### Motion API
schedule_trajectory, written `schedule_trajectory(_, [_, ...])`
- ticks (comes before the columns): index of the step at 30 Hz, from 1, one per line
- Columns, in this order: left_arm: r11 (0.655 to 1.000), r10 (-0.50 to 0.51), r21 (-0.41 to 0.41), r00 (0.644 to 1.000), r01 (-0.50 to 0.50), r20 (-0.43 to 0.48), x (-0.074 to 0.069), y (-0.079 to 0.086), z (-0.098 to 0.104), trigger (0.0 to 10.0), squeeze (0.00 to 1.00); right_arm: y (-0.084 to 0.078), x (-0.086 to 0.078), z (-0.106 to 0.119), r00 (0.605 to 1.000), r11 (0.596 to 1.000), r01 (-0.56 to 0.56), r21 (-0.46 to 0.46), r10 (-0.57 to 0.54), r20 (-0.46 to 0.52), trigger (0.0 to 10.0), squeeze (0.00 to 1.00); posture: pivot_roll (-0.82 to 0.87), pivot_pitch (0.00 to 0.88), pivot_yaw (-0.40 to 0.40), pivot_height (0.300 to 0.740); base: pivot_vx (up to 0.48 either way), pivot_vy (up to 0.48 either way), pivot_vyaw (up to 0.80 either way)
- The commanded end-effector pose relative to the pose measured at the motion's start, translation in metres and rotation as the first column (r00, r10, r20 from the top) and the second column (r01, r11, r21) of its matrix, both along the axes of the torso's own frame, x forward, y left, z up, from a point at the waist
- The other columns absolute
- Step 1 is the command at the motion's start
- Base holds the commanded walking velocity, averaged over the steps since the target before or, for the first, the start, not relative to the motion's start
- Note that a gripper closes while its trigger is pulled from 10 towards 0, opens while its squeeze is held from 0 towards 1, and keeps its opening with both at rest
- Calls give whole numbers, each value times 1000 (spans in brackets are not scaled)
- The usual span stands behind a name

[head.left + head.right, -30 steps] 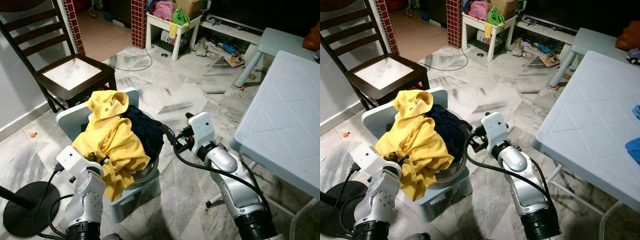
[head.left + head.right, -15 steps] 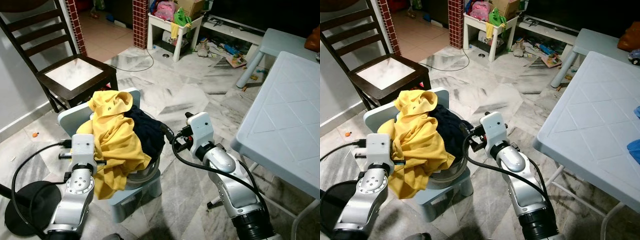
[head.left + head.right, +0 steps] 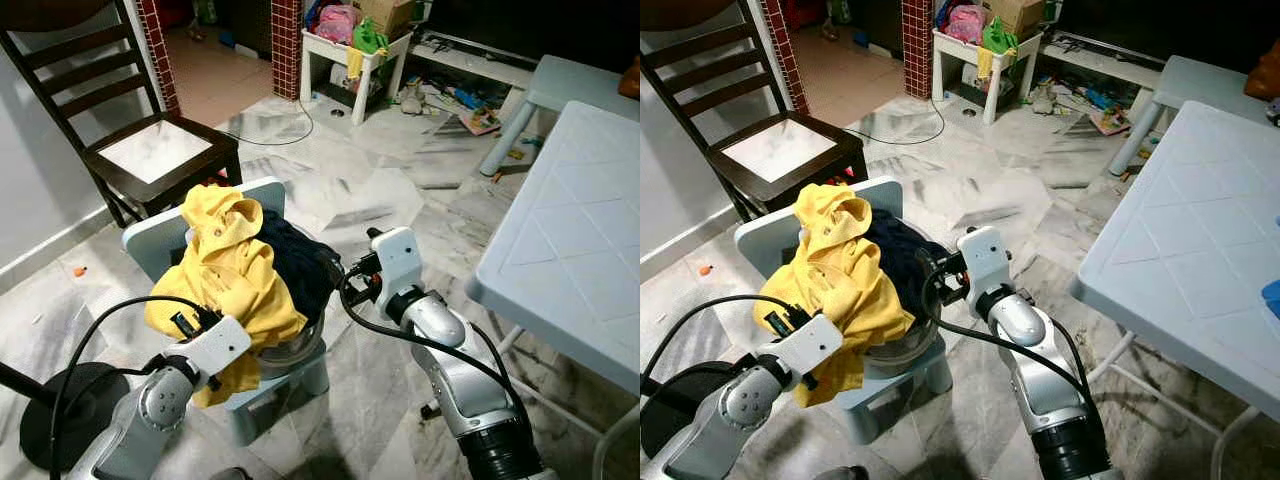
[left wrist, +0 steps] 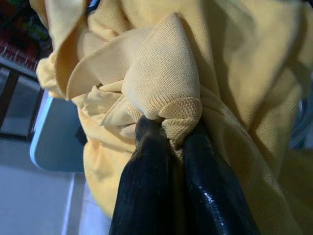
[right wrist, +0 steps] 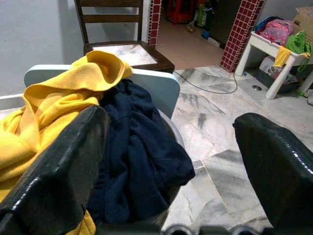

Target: Hang hanger

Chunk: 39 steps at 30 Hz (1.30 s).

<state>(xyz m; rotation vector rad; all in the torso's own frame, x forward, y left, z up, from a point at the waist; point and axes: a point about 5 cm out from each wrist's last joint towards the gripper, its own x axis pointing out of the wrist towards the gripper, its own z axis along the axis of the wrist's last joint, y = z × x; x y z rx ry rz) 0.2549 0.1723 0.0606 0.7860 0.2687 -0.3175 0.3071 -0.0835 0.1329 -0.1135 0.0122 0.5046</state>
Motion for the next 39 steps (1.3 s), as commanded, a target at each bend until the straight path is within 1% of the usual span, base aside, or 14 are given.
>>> schedule_trajectory(1, [998, 48, -49, 998, -46, 45, 5, 0, 9, 10000, 1000, -3, -1, -1, 1000, 1000, 3, -5, -3, 1, 10000, 0, 13, 101, -53, 740, 0, 0, 0])
schedule_trajectory(2, [995, 68, -73, 996, -64, 62, 7, -1, 13, 10000, 1000, -3, 0, -1, 1000, 1000, 3, -6, -3, 1, 10000, 0, 13, 101, -53, 740, 0, 0, 0])
schedule_trajectory(4, [967, 203, -186, 969, -177, 137, 12, 2, 28, 10000, 1000, -3, 0, -1, 1000, 1000, 1, -8, -1, 1, 10000, 0, 13, 101, -53, 740, 0, 0, 0])
schedule_trajectory(6, [962, 217, -199, 966, -187, 143, 12, 2, 30, 10000, 1000, -3, 0, -1, 1000, 1000, 1, -8, -1, 1, 10000, 0, 13, 101, -53, 740, 0, 0, 0])
schedule_trajectory(7, [941, 265, -251, 955, -226, 131, 12, 2, 31, 10000, 1000, -3, 0, -1, 1000, 1000, 0, -8, 0, 1, 10000, 0, 15, 103, -59, 740, 0, 0, 0])
schedule_trajectory(12, [902, 330, -326, 939, -282, 99, 10, -3, 30, 10000, 1000, -1, 0, -1, 1000, 1000, -5, -7, 5, -1, 10000, 0, 18, 102, -61, 740, 0, 0, 0])
schedule_trajectory(13, [890, 344, -344, 935, -298, 80, 9, -4, 29, 10000, 643, -1, 0, -1, 1000, 1000, -7, -7, 7, -1, 10000, 0, 18, 102, -61, 740, 0, 0, 0])
schedule_trajectory(14, [880, 354, -359, 933, -310, 61, 9, -6, 28, 10000, 0, -1, 0, -1, 1000, 1000, -8, -7, 8, 0, 10000, 0, 18, 102, -61, 740, 0, 0, 0])
schedule_trajectory(24, [796, 422, -462, 906, -391, -38, 10, -11, 25, 10000, 0, -2, 1, -1, 1000, 1000, -9, -12, 9, 0, 10000, 0, 14, 102, -58, 740, 0, 0, 0])
schedule_trajectory(25, [768, 443, -488, 895, -414, -62, 10, -12, 26, 10000, 0, -2, 1, -1, 1000, 1000, -9, -12, 9, -1, 10000, 0, 14, 102, -58, 740, 0, 0, 0])
schedule_trajectory(28, [727, 468, -523, 878, -445, -97, 9, -14, 28, 10000, 0, -3, 1, -1, 1000, 1000, -9, -14, 9, -2, 10000, 0, 14, 102, -58, 740, 0, 0, 0])
schedule_trajectory(31, [713, 472, -535, 874, -453, -112, 9, -15, 29, 10000, 0, -3, 1, -1, 1000, 1000, -9, -14, 9, -3, 10000, 0, 14, 102, -58, 740, 0, 0, 0])
schedule_trajectory(32, [679, 485, -558, 862, -476, -146, 7, -18, 31, 10000, 0, -2, 1, -1, 1000, 1000, -11, -14, 11, -4, 10000, 0, 14, 105, -60, 740, 0, 0, 0])
schedule_trajectory(39, [646, 490, -581, 852, -495, -181, 4, -20, 30, 10000, 0, -2, 0, -2, 1000, 1000, -13, -14, 13, -5, 10000, 0, 15, 105, -60, 740, 0, 0, 0])
